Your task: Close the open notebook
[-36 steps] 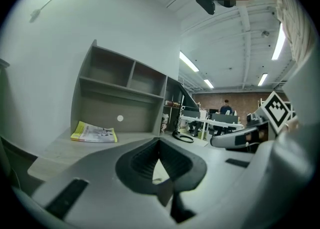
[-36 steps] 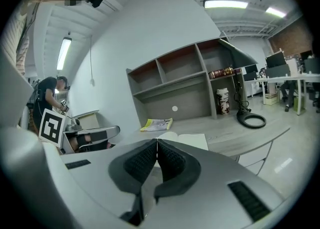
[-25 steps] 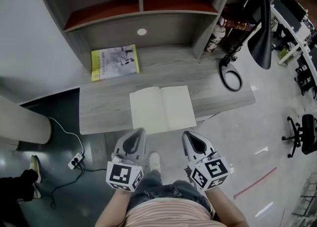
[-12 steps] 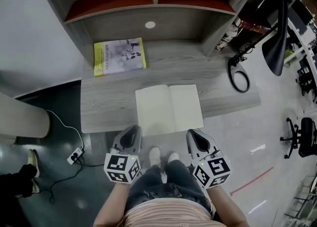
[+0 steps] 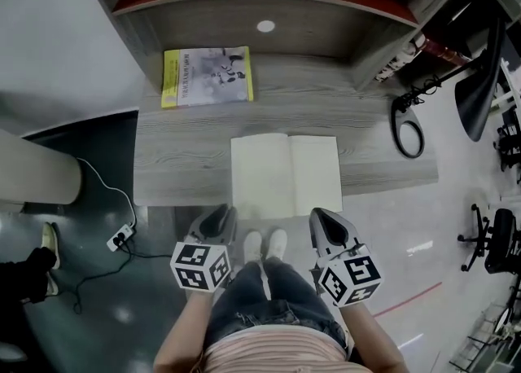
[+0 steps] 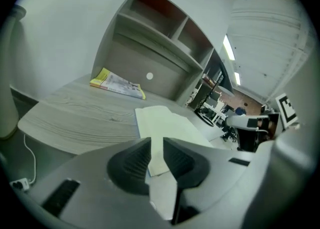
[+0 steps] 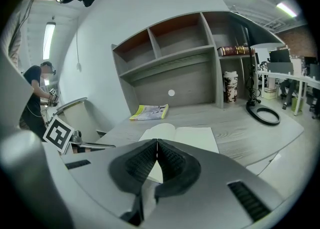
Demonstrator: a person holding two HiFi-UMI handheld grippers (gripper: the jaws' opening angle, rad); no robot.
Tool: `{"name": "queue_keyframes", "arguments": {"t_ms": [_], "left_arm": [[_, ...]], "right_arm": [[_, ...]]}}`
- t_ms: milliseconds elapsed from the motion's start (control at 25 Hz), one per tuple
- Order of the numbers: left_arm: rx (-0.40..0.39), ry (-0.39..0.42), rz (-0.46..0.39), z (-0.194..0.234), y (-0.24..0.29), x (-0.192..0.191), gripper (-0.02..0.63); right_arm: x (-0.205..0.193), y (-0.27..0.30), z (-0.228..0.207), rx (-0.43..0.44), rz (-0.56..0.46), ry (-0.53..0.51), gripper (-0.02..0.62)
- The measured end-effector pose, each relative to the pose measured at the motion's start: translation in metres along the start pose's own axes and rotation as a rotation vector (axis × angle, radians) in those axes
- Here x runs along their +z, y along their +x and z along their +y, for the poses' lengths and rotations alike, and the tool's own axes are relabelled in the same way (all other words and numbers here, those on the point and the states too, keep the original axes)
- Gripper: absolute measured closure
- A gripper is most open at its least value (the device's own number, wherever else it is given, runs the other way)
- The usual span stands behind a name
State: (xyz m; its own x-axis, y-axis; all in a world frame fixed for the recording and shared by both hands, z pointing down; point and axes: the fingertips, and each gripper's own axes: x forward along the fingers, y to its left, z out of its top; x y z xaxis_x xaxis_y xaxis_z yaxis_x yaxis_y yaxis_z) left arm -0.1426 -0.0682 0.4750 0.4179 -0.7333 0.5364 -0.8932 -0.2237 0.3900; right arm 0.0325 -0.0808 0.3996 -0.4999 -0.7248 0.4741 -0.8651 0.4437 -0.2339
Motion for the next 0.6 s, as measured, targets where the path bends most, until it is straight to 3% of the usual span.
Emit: {"name": "queue_keyframes", "arguments": {"t_ms": [80, 600], "left_arm": [[0.002, -0.037, 0.027, 0.003, 0.002, -0.009, 0.541], [0.003, -0.237, 0.096, 0.017, 0.011, -0.041, 0.541]], "right_arm": [[-0.002, 0.003, 0.000, 0.010, 0.015, 0.000, 0.588], [-0.023, 0.017, 0.001, 0.055, 0.099, -0.004, 0.587]]}}
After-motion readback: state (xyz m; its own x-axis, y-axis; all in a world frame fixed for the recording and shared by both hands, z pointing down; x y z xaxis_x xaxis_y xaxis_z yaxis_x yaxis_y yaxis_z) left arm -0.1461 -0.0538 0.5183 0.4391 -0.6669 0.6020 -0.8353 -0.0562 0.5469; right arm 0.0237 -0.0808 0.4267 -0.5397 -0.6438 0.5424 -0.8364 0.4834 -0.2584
